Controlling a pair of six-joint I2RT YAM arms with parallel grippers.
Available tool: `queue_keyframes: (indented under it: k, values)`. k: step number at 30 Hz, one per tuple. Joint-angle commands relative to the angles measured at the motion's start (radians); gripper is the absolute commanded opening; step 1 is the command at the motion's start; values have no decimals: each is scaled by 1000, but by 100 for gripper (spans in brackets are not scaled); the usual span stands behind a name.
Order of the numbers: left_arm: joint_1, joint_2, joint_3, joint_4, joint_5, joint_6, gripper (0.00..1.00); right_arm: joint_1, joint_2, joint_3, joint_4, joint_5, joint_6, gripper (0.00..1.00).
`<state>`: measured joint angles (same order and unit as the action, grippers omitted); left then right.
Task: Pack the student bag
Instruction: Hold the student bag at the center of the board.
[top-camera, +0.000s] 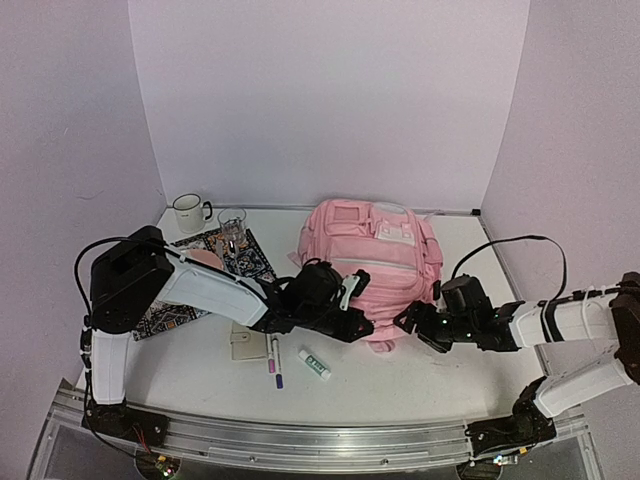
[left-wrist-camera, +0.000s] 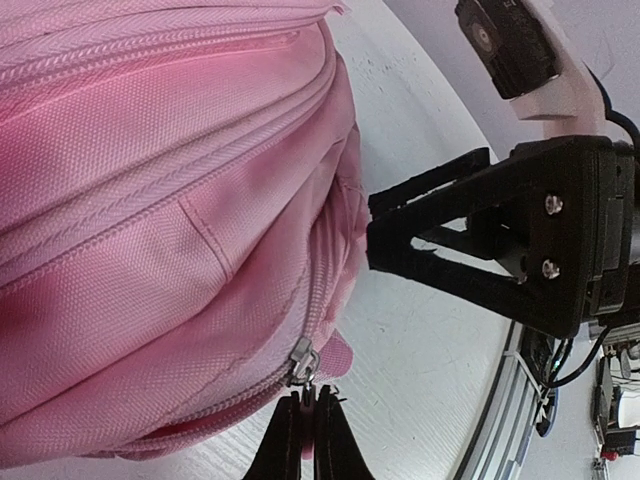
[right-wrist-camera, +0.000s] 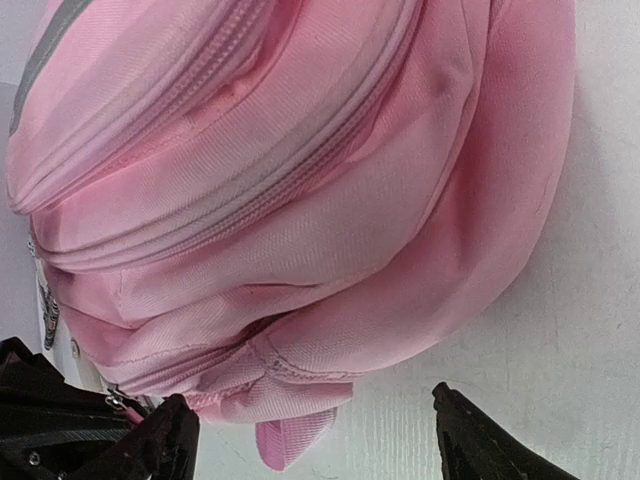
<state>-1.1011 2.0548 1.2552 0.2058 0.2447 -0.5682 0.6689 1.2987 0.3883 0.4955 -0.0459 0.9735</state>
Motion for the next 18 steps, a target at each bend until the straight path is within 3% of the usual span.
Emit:
queue_keyframes:
  k: [1, 5, 8, 10, 15, 18]
  values:
    - [-13, -2, 59, 17, 56, 7, 0, 10, 31, -7, 141, -38, 86, 83]
    - [-18, -2, 54, 14, 52, 7, 0, 9, 102, 3, 217, -35, 114, 82]
    - [-19, -8, 40, 11, 41, 10, 0, 9, 156, 24, 234, -30, 117, 74]
    - [-19, -18, 25, 4, 20, 18, 0, 8, 184, 30, 233, -17, 118, 61]
    - [-16, -58, -19, -95, -124, 81, 0, -13, 169, 17, 188, 10, 98, 15]
    - [4, -81, -58, -129, -198, 103, 0, -49, 106, 14, 111, 20, 42, 2]
